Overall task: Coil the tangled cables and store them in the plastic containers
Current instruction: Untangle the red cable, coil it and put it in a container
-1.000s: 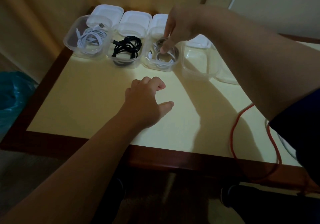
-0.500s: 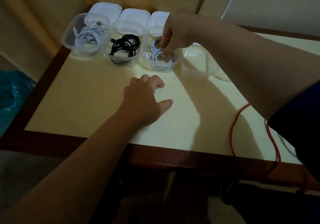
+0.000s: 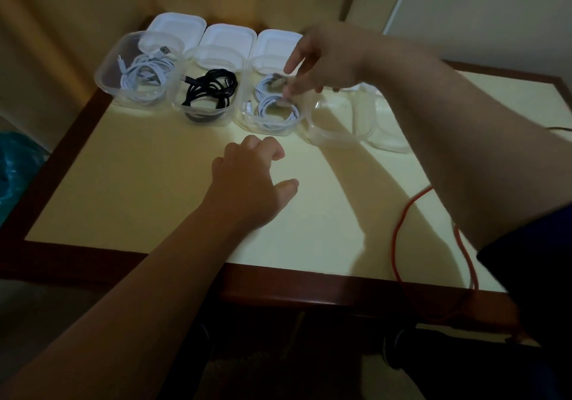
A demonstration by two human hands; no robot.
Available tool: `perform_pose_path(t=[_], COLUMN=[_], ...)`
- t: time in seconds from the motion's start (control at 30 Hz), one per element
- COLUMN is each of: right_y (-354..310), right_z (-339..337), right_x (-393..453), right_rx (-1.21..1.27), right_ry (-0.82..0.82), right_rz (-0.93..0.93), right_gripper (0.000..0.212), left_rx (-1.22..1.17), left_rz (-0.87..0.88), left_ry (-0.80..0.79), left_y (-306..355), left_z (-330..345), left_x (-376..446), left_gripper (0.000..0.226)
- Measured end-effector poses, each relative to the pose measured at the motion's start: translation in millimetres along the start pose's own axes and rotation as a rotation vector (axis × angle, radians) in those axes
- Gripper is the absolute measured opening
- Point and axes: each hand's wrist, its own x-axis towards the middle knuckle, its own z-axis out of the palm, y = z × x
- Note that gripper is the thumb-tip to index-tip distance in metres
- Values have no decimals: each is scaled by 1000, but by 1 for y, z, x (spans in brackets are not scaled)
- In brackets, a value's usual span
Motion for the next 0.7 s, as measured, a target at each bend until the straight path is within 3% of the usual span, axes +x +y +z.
perform_pose_path(t=[0.17,0.53,0.7], right_y=[29,115,146], right_z=[3,28,55], right_x=[-74,-244,-273], right_rx=[257,685,870], right_ry=[229,465,611], right_rz=[26,327,447], right_gripper=[38,17,8], left_rx=[-35,-85,-171], left_rz=[75,266,365], left_ry=[29,-54,-119], left_y=[25,101,139], left_z=[6,49,71], left_x=[-3,-7,-9], left_gripper=[48,44,16])
